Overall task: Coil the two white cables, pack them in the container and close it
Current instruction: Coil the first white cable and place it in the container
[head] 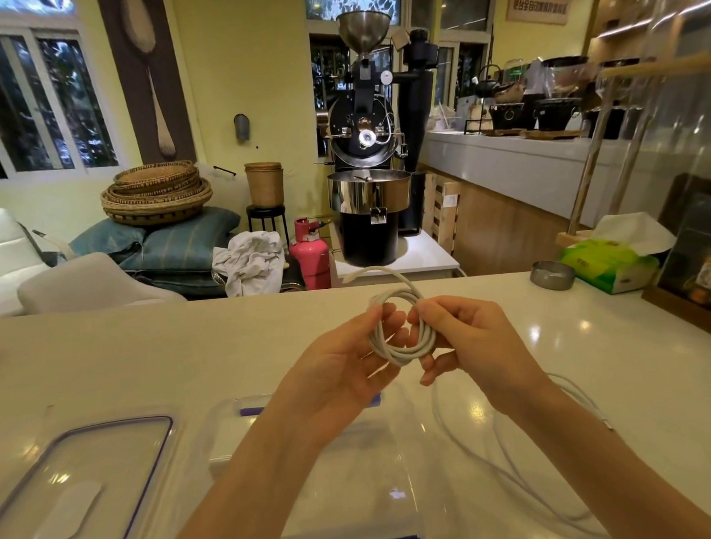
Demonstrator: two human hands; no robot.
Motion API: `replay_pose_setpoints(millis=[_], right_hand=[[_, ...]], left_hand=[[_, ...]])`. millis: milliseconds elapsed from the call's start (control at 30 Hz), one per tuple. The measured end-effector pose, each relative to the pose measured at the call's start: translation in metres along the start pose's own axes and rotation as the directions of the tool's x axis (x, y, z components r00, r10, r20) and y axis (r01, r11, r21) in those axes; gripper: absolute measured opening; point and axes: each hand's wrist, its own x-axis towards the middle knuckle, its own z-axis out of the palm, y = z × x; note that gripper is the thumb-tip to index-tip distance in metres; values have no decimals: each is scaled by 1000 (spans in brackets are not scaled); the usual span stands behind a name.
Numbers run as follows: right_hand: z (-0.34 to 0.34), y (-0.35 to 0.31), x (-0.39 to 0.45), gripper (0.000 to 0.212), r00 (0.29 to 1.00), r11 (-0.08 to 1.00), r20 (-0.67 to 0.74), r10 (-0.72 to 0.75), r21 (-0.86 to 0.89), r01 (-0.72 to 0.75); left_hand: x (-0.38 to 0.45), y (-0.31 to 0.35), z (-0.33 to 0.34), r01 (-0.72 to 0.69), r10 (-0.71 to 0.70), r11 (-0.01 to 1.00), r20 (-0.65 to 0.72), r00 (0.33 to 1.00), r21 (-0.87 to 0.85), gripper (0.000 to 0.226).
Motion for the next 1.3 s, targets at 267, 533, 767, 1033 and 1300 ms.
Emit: replay_pose_setpoints(millis=[267, 533, 767, 1033, 1300], right_hand=[[2, 0, 1, 22, 999, 1000, 40, -5, 18, 5], [-5, 1, 3, 16, 998, 993, 11, -65, -101, 66], [-20, 2, 11, 14, 988, 977, -138, 65, 213, -34], [-26, -9, 8, 21, 991, 976, -105, -82, 190, 101], [-19, -4, 6, 16, 937, 940, -166, -307, -206, 272]], left_hand=[[-1, -6, 2, -260, 284, 952, -151, 947, 162, 18], [-2, -9, 0, -204, 248, 938, -132, 960, 279, 11], [0, -15, 2, -185, 240, 922, -130, 962, 339, 10], [0, -3, -5, -283, 328, 937, -236, 915, 207, 13], [-1, 0, -7, -349, 400, 913, -294, 868, 212, 17]])
